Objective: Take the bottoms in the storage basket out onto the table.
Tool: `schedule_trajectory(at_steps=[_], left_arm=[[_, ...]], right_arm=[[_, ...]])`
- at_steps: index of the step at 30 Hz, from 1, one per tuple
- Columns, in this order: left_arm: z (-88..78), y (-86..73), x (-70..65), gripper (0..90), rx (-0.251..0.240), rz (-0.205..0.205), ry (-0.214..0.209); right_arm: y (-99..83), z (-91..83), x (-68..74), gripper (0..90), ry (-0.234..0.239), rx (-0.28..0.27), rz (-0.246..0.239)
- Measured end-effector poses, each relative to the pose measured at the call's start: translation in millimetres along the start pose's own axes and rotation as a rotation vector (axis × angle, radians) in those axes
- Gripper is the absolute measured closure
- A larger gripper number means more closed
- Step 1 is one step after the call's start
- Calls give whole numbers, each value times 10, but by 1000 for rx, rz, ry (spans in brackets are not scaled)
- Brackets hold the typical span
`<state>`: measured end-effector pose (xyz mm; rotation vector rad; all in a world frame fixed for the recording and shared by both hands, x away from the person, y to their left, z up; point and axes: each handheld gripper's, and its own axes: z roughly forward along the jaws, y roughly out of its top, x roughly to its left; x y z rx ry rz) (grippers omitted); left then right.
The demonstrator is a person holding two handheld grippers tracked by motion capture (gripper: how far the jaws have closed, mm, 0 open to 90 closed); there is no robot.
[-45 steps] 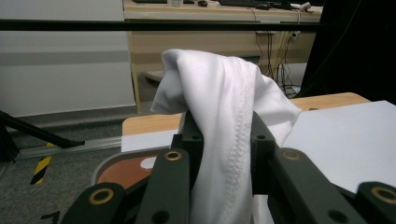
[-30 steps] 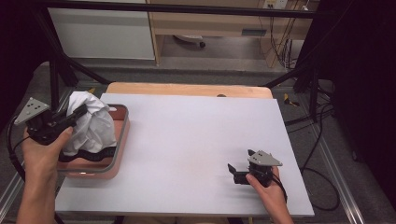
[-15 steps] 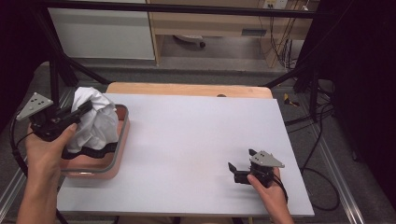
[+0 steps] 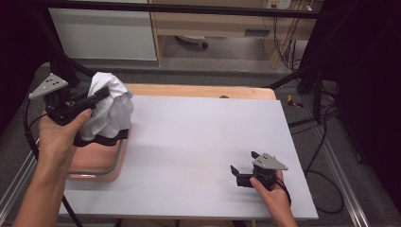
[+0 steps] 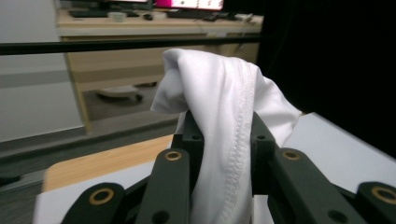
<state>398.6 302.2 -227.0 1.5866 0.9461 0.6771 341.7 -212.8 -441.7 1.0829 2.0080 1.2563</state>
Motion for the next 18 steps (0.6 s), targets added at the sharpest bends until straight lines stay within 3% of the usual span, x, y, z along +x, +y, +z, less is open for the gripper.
schedule_trajectory(at_steps=[6,12,15,18], left_arm=[[153,131,-147,744,33,59,12],[569,103,-365,744,93,82,-8],[715,89,-485,744,94,100,-30],[811,62,-554,745,84,66,-63]], right_arm=[[-10,23,23,52,6,14,-17],[-14,17,-3,49,10,12,-3],[-17,6,6,51,3,17,-10],[-11,9,16,50,7,17,-5]])
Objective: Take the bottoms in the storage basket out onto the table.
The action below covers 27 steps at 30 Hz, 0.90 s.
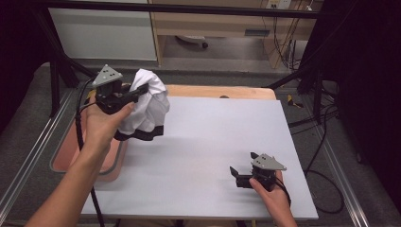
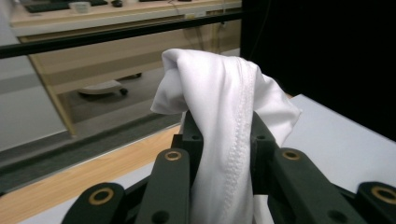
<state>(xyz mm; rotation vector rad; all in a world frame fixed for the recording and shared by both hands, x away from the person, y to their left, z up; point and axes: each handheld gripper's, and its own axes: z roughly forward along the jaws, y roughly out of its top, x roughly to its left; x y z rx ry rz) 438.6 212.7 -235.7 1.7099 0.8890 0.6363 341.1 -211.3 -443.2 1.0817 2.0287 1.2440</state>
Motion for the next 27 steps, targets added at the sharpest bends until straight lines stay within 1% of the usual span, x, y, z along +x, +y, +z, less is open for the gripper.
schedule_trajectory(at_steps=[1,4,5,10,14,16,17,18,19,20,21,23,25,27], left_arm=[[28,-10,-25,745,-9,-7,1],[65,-31,-81,745,-17,8,14],[76,-42,-96,745,-19,5,11],[145,-101,-131,745,11,10,-7],[172,-139,-165,745,18,7,-16],[190,-149,-190,744,28,17,-24],[191,-154,-197,744,31,28,-17],[200,-164,-213,745,31,23,-26],[197,-173,-219,744,33,28,-21],[202,-188,-231,744,30,17,-26],[205,-199,-238,745,34,17,-27],[196,-216,-244,744,30,28,-15],[199,-231,-244,745,25,17,-21],[214,-235,-231,745,31,10,-23]], right_arm=[[-1,4,-2,50,1,-1,8],[-9,21,-15,51,2,2,7],[-10,28,-20,51,2,3,5],[-16,18,-1,52,-2,7,4],[0,16,2,52,1,1,-3],[0,25,2,51,6,-3,4],[-4,32,2,48,4,-1,-1],[-7,38,2,49,4,-1,0],[-8,41,4,49,0,-1,3],[-5,38,7,48,-4,-2,6],[-2,32,11,48,-7,-6,7],[12,20,28,48,-5,-13,4],[17,17,43,46,-5,-15,0],[13,19,43,46,-7,-14,-2]])
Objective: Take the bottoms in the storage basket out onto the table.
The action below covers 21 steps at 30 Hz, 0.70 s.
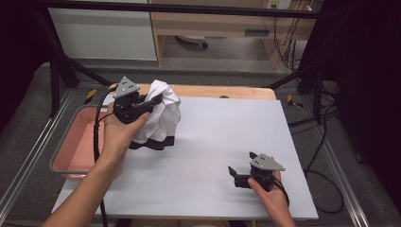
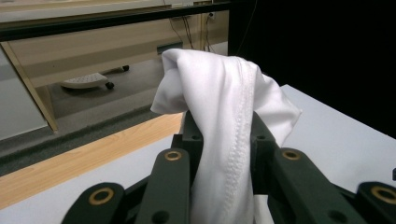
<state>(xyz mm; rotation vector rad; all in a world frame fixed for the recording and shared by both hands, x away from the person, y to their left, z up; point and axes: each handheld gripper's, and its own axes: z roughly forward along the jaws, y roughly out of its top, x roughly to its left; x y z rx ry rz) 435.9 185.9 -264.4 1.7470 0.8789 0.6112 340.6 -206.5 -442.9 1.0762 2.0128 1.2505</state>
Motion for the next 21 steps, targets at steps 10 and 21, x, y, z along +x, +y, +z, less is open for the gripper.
schedule_trajectory(at_steps=[10,21], left_arm=[[-2,2,-58,745,-3,-2,-27],[0,23,-208,744,3,15,-66]], right_arm=[[4,5,-25,47,6,-4,5],[3,-25,-32,44,0,-9,-3]])
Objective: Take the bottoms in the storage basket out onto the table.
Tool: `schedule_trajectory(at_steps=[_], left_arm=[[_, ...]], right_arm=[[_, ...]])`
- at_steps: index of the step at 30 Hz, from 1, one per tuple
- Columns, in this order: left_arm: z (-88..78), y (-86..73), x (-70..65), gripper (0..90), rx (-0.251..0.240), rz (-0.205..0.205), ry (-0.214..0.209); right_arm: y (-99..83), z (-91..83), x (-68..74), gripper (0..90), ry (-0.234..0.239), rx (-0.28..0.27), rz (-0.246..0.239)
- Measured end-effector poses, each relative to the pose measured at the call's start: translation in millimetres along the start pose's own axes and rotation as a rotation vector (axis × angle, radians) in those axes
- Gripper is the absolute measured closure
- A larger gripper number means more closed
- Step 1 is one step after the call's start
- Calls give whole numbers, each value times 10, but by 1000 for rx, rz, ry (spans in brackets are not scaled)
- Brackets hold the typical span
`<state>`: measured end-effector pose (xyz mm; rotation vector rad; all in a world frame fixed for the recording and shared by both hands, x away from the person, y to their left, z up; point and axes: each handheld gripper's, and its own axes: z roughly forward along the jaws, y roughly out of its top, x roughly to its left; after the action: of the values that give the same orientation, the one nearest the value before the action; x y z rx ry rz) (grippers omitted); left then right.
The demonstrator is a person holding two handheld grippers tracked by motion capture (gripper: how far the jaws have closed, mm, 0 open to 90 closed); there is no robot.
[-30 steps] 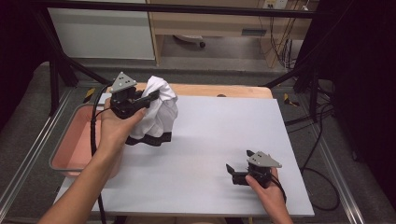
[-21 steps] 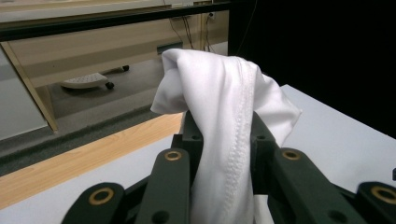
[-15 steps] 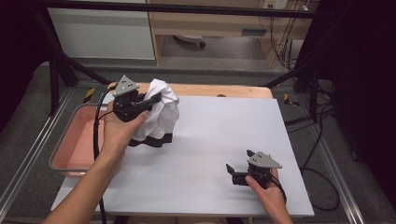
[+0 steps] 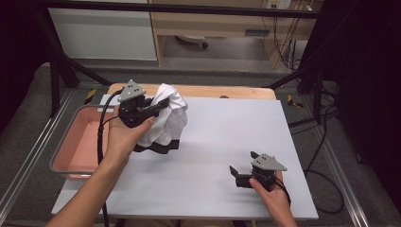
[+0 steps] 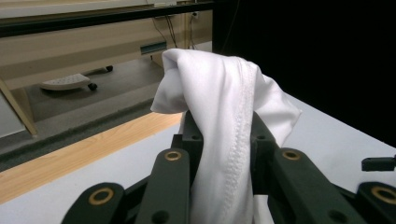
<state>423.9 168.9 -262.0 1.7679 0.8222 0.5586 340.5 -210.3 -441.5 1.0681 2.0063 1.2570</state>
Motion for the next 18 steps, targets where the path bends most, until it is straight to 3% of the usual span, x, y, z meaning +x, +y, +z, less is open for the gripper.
schedule_trajectory(at_steps=[7,12,18], left_arm=[[132,71,-63,744,10,18,-12],[282,111,-37,744,32,-4,-16],[389,106,-56,744,51,6,-13]], right_arm=[[-3,14,6,46,0,12,2],[-5,-12,17,46,-3,7,-3],[-11,-5,-14,47,-4,8,6]])
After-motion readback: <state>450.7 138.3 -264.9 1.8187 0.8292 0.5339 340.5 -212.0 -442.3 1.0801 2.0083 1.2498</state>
